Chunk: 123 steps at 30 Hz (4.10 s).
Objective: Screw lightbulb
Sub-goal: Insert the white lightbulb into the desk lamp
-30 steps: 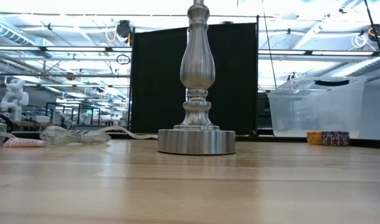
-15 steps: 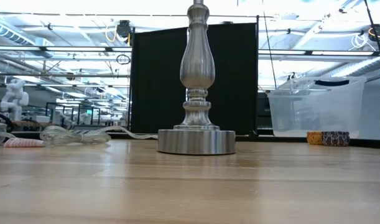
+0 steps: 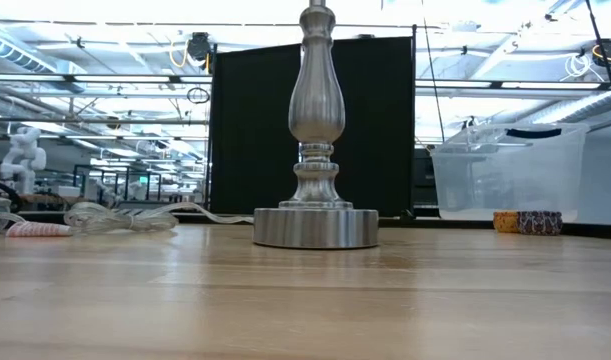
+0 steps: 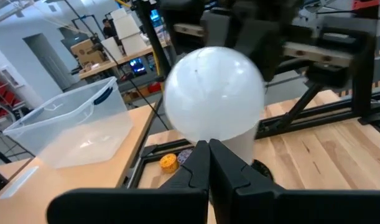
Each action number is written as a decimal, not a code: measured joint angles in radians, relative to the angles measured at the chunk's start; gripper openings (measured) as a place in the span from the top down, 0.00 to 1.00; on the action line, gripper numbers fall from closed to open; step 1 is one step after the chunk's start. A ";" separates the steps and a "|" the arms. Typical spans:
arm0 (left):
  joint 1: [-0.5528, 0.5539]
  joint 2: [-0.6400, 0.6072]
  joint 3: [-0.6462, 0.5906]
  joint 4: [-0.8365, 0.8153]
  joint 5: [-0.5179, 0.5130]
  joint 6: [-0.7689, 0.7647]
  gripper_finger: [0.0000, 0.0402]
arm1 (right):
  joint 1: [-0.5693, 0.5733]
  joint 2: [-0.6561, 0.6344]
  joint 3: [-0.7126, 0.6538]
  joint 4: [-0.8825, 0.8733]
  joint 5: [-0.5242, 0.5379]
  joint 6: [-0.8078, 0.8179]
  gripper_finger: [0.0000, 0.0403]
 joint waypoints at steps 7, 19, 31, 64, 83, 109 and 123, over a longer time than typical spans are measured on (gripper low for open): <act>0.021 0.000 0.000 0.005 -0.007 -0.001 1.00 | 0.015 0.003 0.000 0.007 -0.025 0.000 1.00; 0.038 0.000 0.000 0.004 0.001 -0.013 1.00 | 0.024 0.012 0.000 0.003 -0.015 0.020 1.00; 0.057 -0.028 0.000 0.001 -0.043 -0.029 1.00 | 0.052 0.012 0.000 -0.038 0.002 0.073 1.00; -0.035 -0.015 0.001 -0.009 0.040 -0.032 1.00 | -0.050 0.011 0.000 0.054 0.070 -0.056 1.00; 0.017 -0.009 0.000 0.031 0.074 -0.033 1.00 | -0.044 0.010 0.000 0.052 0.072 -0.067 1.00; 0.036 -0.009 0.000 0.016 0.055 -0.034 1.00 | 0.027 0.009 0.000 0.030 0.073 -0.029 1.00; 0.075 0.028 0.000 0.013 0.064 -0.051 1.00 | 0.047 0.012 0.000 0.027 0.058 -0.008 1.00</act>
